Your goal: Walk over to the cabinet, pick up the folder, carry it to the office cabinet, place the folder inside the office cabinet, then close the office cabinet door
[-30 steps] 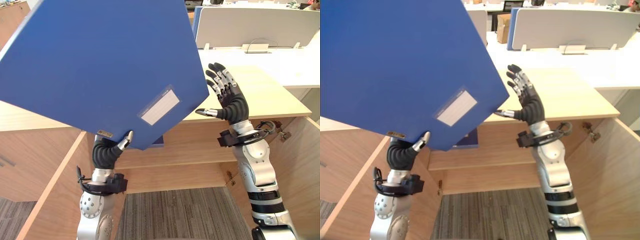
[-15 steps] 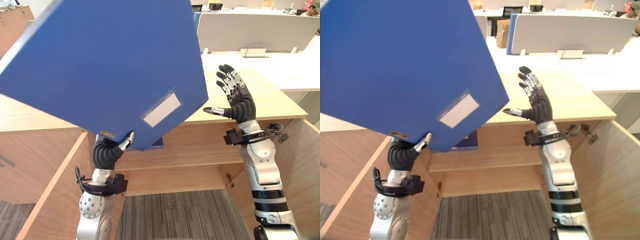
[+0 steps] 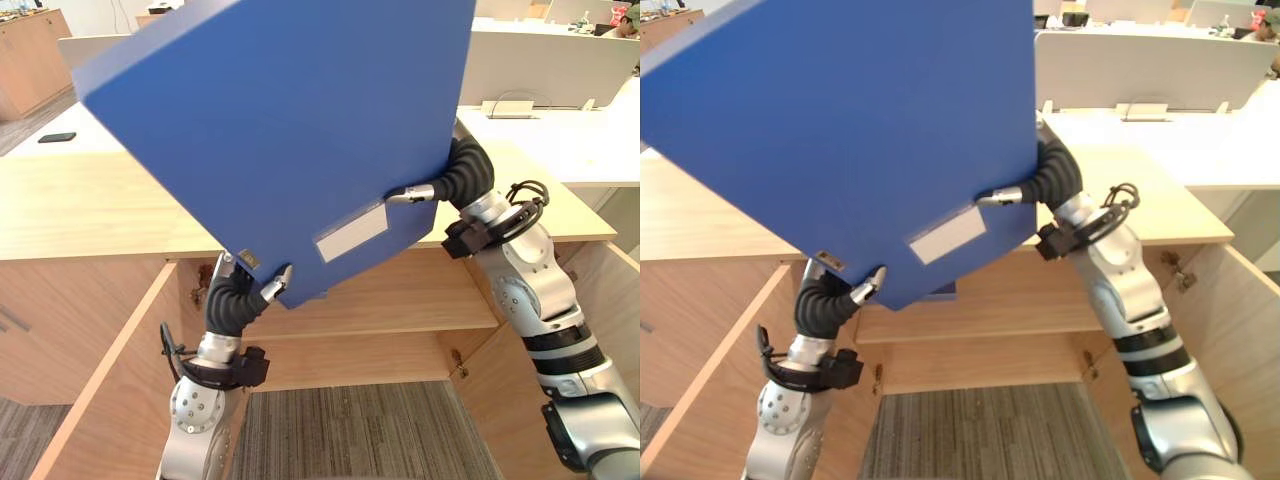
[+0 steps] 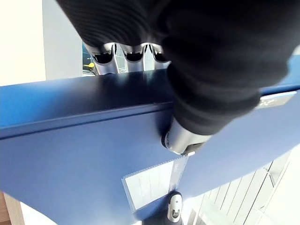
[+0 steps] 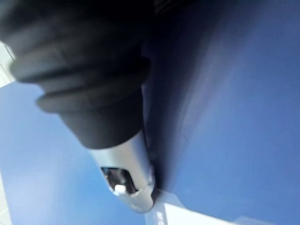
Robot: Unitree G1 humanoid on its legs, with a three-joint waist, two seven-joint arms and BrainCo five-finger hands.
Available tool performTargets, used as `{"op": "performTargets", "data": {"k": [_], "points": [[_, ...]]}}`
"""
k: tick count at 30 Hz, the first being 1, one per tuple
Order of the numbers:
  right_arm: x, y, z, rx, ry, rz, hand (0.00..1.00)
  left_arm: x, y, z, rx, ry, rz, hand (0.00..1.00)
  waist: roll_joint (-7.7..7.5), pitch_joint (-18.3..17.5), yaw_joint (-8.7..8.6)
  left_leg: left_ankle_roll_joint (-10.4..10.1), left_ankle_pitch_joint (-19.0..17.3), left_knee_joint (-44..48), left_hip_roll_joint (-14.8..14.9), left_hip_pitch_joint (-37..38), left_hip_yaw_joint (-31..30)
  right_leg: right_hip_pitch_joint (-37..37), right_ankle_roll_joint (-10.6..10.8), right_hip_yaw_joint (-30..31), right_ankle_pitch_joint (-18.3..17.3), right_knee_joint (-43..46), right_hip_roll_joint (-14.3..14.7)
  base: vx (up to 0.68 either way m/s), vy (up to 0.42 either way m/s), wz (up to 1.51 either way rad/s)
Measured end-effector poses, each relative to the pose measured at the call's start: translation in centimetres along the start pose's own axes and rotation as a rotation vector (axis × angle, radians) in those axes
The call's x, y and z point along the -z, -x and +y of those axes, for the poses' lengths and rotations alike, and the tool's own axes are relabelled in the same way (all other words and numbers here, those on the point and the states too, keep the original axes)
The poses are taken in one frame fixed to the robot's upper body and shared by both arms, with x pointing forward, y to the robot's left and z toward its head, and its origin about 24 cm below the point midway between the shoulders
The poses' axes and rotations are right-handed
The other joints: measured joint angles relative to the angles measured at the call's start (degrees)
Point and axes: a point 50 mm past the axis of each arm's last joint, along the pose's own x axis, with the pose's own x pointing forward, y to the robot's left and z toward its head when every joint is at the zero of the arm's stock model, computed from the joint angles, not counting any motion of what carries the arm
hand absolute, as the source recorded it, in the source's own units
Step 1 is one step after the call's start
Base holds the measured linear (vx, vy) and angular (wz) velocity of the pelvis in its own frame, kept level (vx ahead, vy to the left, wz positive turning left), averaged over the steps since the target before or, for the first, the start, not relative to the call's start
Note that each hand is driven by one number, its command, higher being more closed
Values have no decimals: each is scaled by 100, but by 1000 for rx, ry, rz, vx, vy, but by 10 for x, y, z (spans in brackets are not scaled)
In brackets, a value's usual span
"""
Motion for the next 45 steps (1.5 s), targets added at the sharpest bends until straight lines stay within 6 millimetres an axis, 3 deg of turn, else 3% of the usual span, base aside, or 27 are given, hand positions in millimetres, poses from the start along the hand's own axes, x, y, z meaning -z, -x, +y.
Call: {"op": "performTargets", "data": {"k": [4, 5, 16, 17, 22, 24, 31, 32, 39, 41, 42, 44, 45], "points": [[-4, -8, -2, -35, 8, 10, 0, -1, -1, -1, -4, 4, -8, 100, -2, -21, 14, -3, 11, -7, 2, -5, 0, -7, 0, -1, 0, 0, 2, 0, 0, 0], [-6, -8, -2, -39, 8, 10, 100, -1, -2, -2, 0, 4, -12, 100, -2, -25, 27, -4, 15, -11, 1, -6, -2, -9, -1, -4, 0, 0, 1, 0, 0, 0], [-24, -22, -1, -150, -23, 1, 100, -2, -1, -1, 28, -4, -17, 100, 2, -92, 114, -12, 23, -6, 5, -17, -2, -11, -16, -4, 11, -7, 4, 0, 0, 0], [-25, -22, -2, -153, -24, 2, 100, -2, -1, -3, 36, 0, -17, 0, 2, -95, 119, -12, 23, -3, 6, -19, -1, -11, -17, -4, 12, -8, 4, 0, 0, 0], [-28, -17, -2, -214, 44, 46, 100, 17, 7, -11, 119, 19, 89, 0, 9, -138, 145, -14, 21, 4, 9, -64, -3, -24, -25, -3, 18, -31, 7, 0, 0, 0], [-28, -14, 3, -277, 113, 82, 100, 34, 15, -14, 199, 9, 190, 0, 12, -154, 141, -16, 19, 4, 13, -74, 0, -33, -29, -2, 20, -37, 11, 0, 0, 0], [-8, 4, 37, -515, 218, 208, 100, 86, 63, -35, 469, 81, 556, 0, 15, -198, 115, -20, 18, 0, 19, -105, 49, -117, -40, 51, 30, -29, 22, 0, 0, -3], [0, 11, 43, -539, 206, 230, 100, 95, 75, -37, 487, 169, 631, 0, 17, -199, 124, -20, 18, -6, 18, -105, 54, -123, -40, 57, 30, -27, 22, -16, 7, -4], [26, 30, 69, -541, 53, 241, 100, 136, 121, -31, 277, 350, 897, 0, 31, -208, 129, -28, 68, -104, 7, -112, 90, -191, -40, 102, 30, 7, 28, -14, 3, -2], [33, 41, 74, -522, 6, 254, 100, 155, 151, -16, 68, 388, 1030, 0, 28, -219, 128, -27, 71, -107, 13, -115, 87, -199, -42, 101, 28, 1, 31, 0, 0, 0], [34, 45, 76, -518, 1, 259, 100, 160, 161, -10, -2, 392, 1067, 0, 26, -218, 134, -27, 71, -107, 14, -115, 85, -202, -42, 100, 28, -1, 33, 0, 0, 0], [42, 63, 80, -509, 17, 307, 100, 168, 205, 15, -258, 387, 1216, 0, 25, -217, 134, -27, 71, -108, 17, -124, 80, -210, -43, 97, 27, -7, 35, 0, 0, 0], [45, 67, 81, -508, 24, 325, 100, 168, 216, 21, -308, 381, 1250, 0, 24, -216, 132, -27, 70, -109, 17, -124, 80, -209, -44, 97, 27, -7, 35, 0, 0, 0]]}}
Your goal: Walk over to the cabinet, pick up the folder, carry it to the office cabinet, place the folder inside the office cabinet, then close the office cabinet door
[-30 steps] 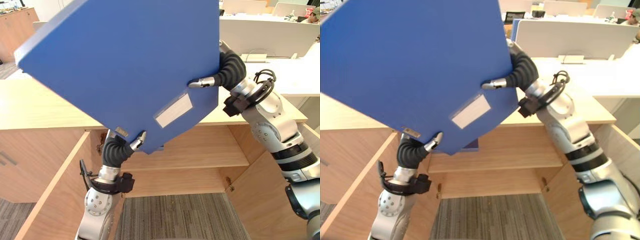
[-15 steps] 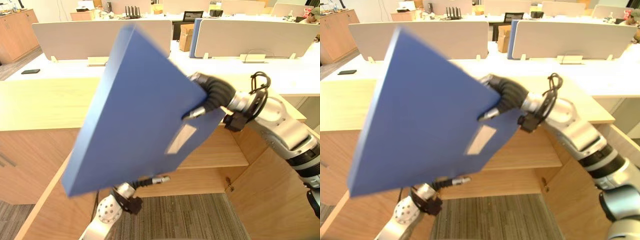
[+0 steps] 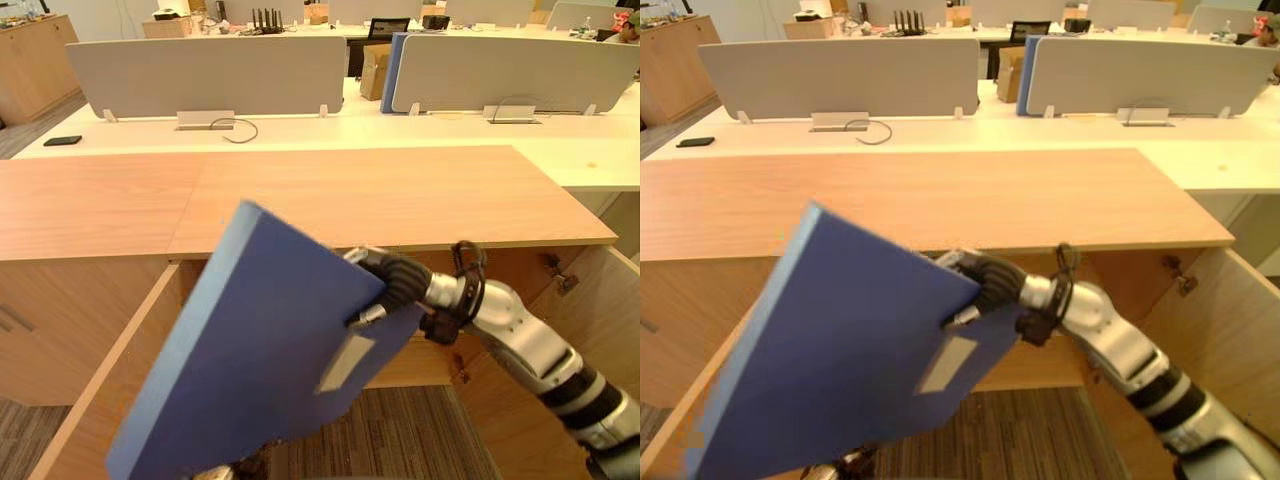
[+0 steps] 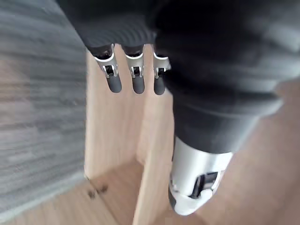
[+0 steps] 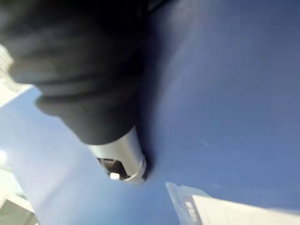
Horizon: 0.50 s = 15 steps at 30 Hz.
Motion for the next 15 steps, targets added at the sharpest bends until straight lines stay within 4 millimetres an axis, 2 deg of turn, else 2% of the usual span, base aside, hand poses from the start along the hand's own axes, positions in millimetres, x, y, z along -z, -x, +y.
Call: {"op": "performTargets", "data": {"k": [2, 4, 5, 7, 10, 15], "points": [[15, 12, 9, 19, 12, 76, 100, 31, 17, 36, -194, 95, 113, 0, -9, 8, 3, 1, 0, -11, -5, -6, -3, 2, 0, 0, -1, 0, -5, 0, 0, 0], [21, 16, 14, 12, 25, 112, 100, 51, 32, 53, -297, 152, 183, 0, -7, 14, -6, 3, 1, -24, -8, -1, -4, 4, 0, 0, -2, -2, -6, 0, 0, 0], [28, 20, 21, 5, 41, 154, 100, 69, 46, 65, -383, 187, 253, 0, -10, 22, -26, 8, 7, -47, -13, 9, -6, 6, 0, 0, -2, -6, -8, 0, 0, 0], [39, 27, 31, -3, 57, 210, 100, 84, 61, 73, -442, 201, 322, 0, -13, 58, -40, 5, 22, -66, -24, 14, -13, 3, 0, -5, -2, -10, -9, 0, 0, 0], [60, 36, 45, -13, 71, 315, 100, 92, 71, 80, -465, 158, 384, 0, -3, 177, -21, 4, 25, -43, -32, 8, -23, -18, 1, -13, -2, 5, -18, 0, 0, 0], [88, 49, 58, -57, 169, 487, 100, 88, 68, 81, -446, 119, 382, 0, 56, 519, -97, 4, 24, 94, -43, -201, -24, -224, 2, -3, 1, 97, -30, -42, -5, -1]]}}
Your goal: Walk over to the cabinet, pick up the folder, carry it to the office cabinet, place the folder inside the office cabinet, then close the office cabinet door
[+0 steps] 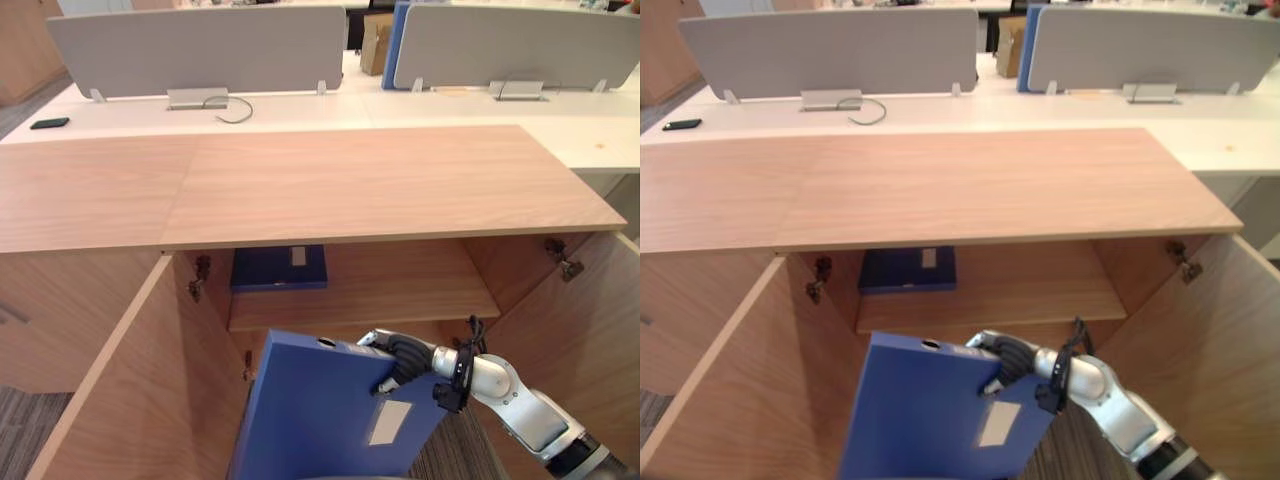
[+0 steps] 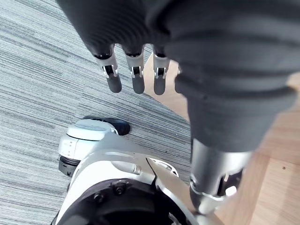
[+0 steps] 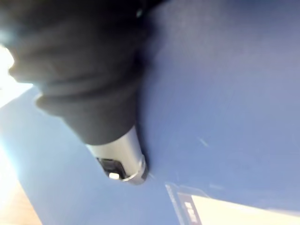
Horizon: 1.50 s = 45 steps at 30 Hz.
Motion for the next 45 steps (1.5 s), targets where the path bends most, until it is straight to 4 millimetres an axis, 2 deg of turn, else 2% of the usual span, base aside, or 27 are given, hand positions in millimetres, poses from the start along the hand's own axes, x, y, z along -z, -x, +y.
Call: {"op": "performTargets", "data": {"k": [5, 7, 9, 11, 12, 14, 15, 17, 18, 20, 21, 23, 25, 27, 29, 32, 35, 39, 41, 45], "points": [[24, -4, 9, 8, 89, 120, 100, -15, -5, -8, 32, -110, -33, 0, 149, 278, -40, -3, -2, 26, 34, -19, -24, 4, 0, -29, 0, -6, 8, -13, -10, 2], [48, -6, 14, 38, 95, 229, 100, -27, -6, -12, 46, -170, -74, 0, 187, 378, -55, -6, 2, 53, 32, -122, -88, -54, 0, -118, 0, -16, 1, -23, -13, 14], [65, -9, 12, 79, 79, 301, 100, -35, -7, -16, 53, -198, -106, 0, 214, 473, -65, -5, 6, 94, 17, -199, -144, -79, 1, -177, 2, -12, -9, -5, -2, 15], [92, -4, 3, 163, 15, 425, 100, -51, -8, -28, 79, -246, -172, 0, 310, 726, -45, 9, 18, 138, 2, -275, -211, -97, 0, -237, 2, 1, -28, -21, 3, 17], [98, -1, 0, 190, -6, 458, 100, -55, -8, -32, 90, -260, -190, 0, 342, 779, -48, 17, 31, 146, -10, -310, -253, -117, 1, -278, 2, 8, -42, -39, 6, 32], [122, 14, -15, 312, -108, 575, 100, -69, -7, -48, 144, -303, -263, 0, 518, 1058, -40, 38, 85, 147, -42, -414, -362, -189, 2, -382, 2, 65, -85, -34, 12, 27], [126, 17, -18, 351, -148, 595, 100, -71, -6, -51, 152, -306, -275, 0, 546, 1112, -41, 39, 94, 147, -44, -430, -371, -201, 1, -393, 2, 72, -90, -33, 13, 13], [136, 26, -35, 581, -366, 598, 100, -76, -6, -58, 169, -309, -304, 0, 627, 1283, -29, 27, 144, 146, -42, -564, -397, -347, 1, -420, 2, 130, -92, -46, 6, 6], [135, 27, -42, 643, -414, 580, 100, -77, -5, -59, 172, -306, -311, 0, 634, 1327, -39, 26, 169, 142, -42, -613, -396, -405, 0, -418, 2, 156, -94, -59, -7, 3], [134, 34, -70, 888, -622, 482, 100, -84, -4, -65, 186, -314, -344, 0, 688, 1527, -35, 24, 254, 140, -34, -787, -403, -611, -18, -427, 14, 252, -99, -60, -16, 5], [132, 35, -78, 941, -657, 454, 100, -86, -3, -67, 191, -316, -355, 0, 701, 1600, -28, 19, 275, 140, -32, -804, -407, -641, -20, -434, 13, 287, -103, -53, -15, 3], [124, 38, -103, 1106, -812, 317, 100, -94, 0, -74, 207, -324, -396, 0, 737, 1800, 43, 3, 291, 310, 20, -1014, -384, -877, -69, -431, -32, 498, -134, -111, -16, 1], [112, 39, -123, 1215, -937, 159, 100, -106, 2, -81, 225, -325, -445, 0, 749, 2036, 117, 1, 169, 752, 82, -1322, -357, -1169, -110, -421, -171, 897, -177, -124, -12, 2], [96, 39, -146, 1301, -1046, -12, 100, -116, 5, -92, 243, -311, -492, 0, 779, 2254, 203, -13, -191, 1565, 206, -1771, -346, -1650, -159, -369, -540, 1770, -205, -134, -33, 1], [85, 41, -158, 1332, -1092, -117, 100, -121, 7, -99, 254, -305, -517, 0, 774, 2292, 231, 13, -472, 2216, 241, -2171, -346, -2114, -168, -303, -868, 2516, -290, -116, -36, -1], [76, 51, -172, 1380, -1190, -281, 100, -127, 8, -100, 246, -291, -538, 0, 764, 2313, 210, 65, -921, 3244, 214, -2830, -345, -2869, -133, -173, -1374, 3702, -504, -125, -9, 6], [71, 62, -180, 1429, -1254, -400, 100, -134, 8, -100, 230, -259, -557, 0, 752, 2404, 197, 143, -1255, 3994, 128, -3259, -297, -3396, -69, -1, -1736, 4595, -718, -121, 29, 7], [52, 67, -201, 1425, -1284, -554, 100, -138, 9, -100, 210, -204, -573, 0, 702, 2444, 186, 246, -1485, 4608, 55, -3796, -94, -4127, 4, 320, -1941, 5326, -873, -96, 69, -7], [29, 72, -223, 1406, -1285, -678, 100, -146, 9, -104, 207, -197, -594, 0, 696, 2451, 192, 290, -1569, 4955, 57, -4214, -23, -4605, 22, 488, -1987, 5670, -900, -67, 44, -2], [-7, 83, -251, 1376, -1289, -874, 100, -153, 10, -105, 187, -186, -617, 0, 635, 2495, 258, 287, -1580, 5105, 59, -4494, 55, -4984, 25, 612, -2005, 5880, -910, -57, -8, -1]]}}
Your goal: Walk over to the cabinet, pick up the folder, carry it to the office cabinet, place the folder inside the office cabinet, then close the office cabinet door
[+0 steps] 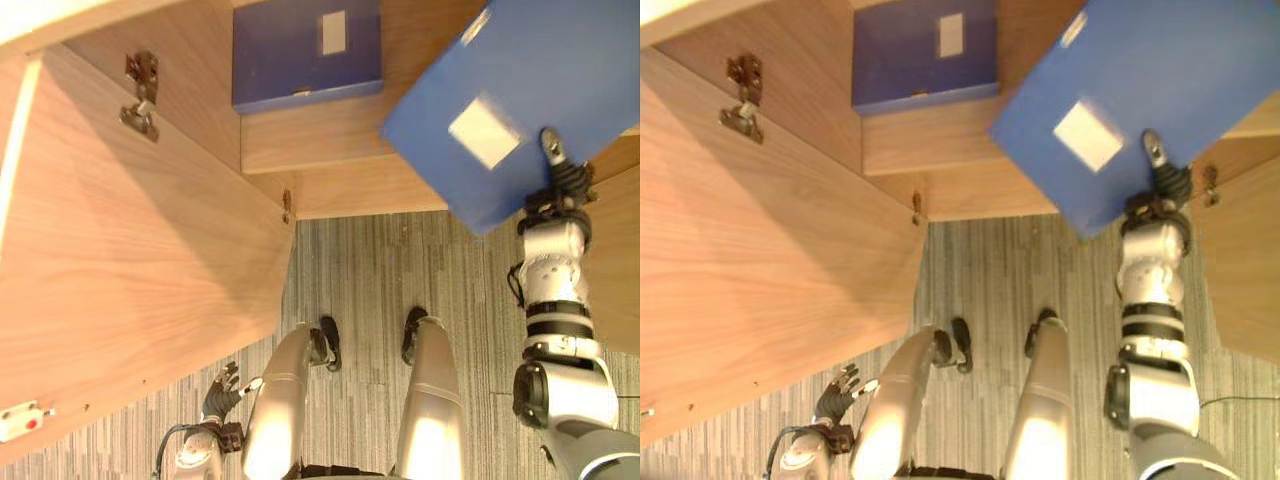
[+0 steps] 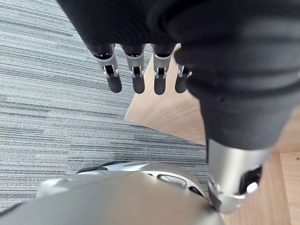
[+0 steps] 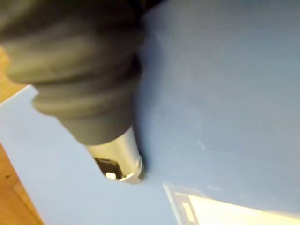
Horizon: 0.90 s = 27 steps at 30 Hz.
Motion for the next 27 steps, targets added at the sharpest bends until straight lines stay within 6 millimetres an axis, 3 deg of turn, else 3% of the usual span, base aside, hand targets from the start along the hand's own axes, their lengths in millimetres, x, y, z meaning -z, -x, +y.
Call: {"op": "performTargets", "data": {"k": [3, 6, 9, 11, 17, 21, 24, 27], "points": [[-33, -15, 34, -72, -134, -114, 100, -1, 0, 0, -3, 1, -2, 0, 1, -3, 7, -11, 33, -60, -7, -77, 42, -111, 20, 9, -13, 1, -26, -38, -33, 2], [-67, -26, 56, -63, -220, -192, 100, -1, 0, 0, -12, 20, -1, 0, 3, -3, -1, -28, 118, -183, -38, -175, 69, -240, -7, -13, 5, -28, -81, 0, -21, 12], [-81, -35, 67, -45, -295, -209, 100, 0, 0, 0, -18, 21, 3, 0, 5, -5, -19, -55, 205, -349, -57, -198, 68, -275, -21, -68, 16, -114, -110, 46, -19, 13], [-98, -43, 85, -35, -431, -226, 100, 1, 3, 1, -29, 26, 7, 0, 7, -7, -103, -78, 315, -604, -136, -188, 52, -275, -33, -202, 23, -219, -231, 64, -19, 26], [-128, -52, 122, -20, -635, -240, 100, -2, 8, -2, -33, 12, -16, 0, 25, -17, -117, -40, 500, -953, -292, -178, 108, -273, -39, -443, 27, -308, -532, 82, 14, 26], [-127, -56, 135, 22, -591, -203, 100, -6, 11, -6, -17, -5, -36, 0, 49, -32, -114, -6, 589, -1085, -415, -159, 107, -220, -39, -521, 27, -355, -696, 72, 48, 22], [-112, -60, 136, 58, -444, -142, 100, -11, 12, -14, 20, -17, -62, 0, 92, -60, -102, 14, 671, -1206, -488, -116, 106, -142, -38, -585, 26, -436, -789, 48, 50, 17], [-97, -62, 135, 85, -379, -94, 100, -15, 14, -40, 104, -4, -85, 0, 190, -123, -44, 40, 760, -1360, -569, -118, 98, -139, -31, -628, 32, -499, -871, 37, 41, 17]]}}
